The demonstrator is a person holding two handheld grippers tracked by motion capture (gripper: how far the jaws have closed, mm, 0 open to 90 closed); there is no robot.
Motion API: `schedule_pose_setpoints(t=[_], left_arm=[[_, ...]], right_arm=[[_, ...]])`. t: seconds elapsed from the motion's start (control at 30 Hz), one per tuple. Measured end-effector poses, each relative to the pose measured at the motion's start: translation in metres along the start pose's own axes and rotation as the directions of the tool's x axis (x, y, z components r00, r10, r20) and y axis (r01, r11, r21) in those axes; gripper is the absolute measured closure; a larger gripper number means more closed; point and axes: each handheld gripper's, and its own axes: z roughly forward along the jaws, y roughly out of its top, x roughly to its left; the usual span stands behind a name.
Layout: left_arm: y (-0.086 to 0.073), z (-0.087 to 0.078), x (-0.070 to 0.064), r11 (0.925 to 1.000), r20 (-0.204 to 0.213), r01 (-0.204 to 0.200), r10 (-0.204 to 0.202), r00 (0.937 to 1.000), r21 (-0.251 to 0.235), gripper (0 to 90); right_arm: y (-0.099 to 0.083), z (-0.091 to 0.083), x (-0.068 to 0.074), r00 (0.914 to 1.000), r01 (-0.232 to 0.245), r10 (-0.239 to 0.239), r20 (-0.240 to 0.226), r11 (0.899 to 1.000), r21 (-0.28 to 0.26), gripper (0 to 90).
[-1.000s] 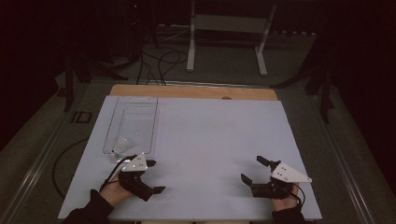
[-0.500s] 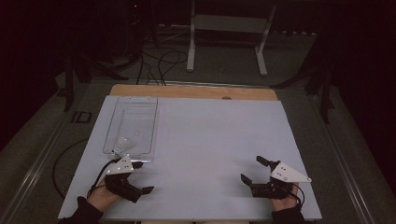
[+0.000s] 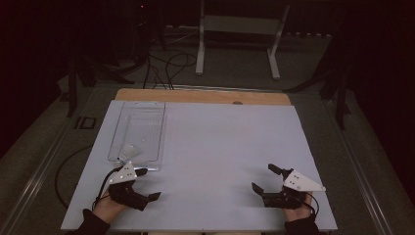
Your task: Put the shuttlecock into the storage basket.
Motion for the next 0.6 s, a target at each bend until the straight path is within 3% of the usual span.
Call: schedule_pose_setpoints(t=[0.17, 0.6], left_arm=[[-0.0007, 0.0006, -0.0021, 0.9999, -0.031, -0.012, 0.012, 0.9994, -0.004, 0.0], [-0.0008, 0.0022, -0.0048, 0.9994, -0.02, -0.021, 0.021, 0.9996, -0.026, 0.0]], right_arm=[[-0.0004, -0.0001, -0.0008, 1.0, -0.002, 0.002, 0.001, 1.0, 0.0, 10.8], [-0.0006, -0.0001, -0.0008, 0.9999, 0.007, -0.007, 0.011, 1.0, 0.009, 10.8]])
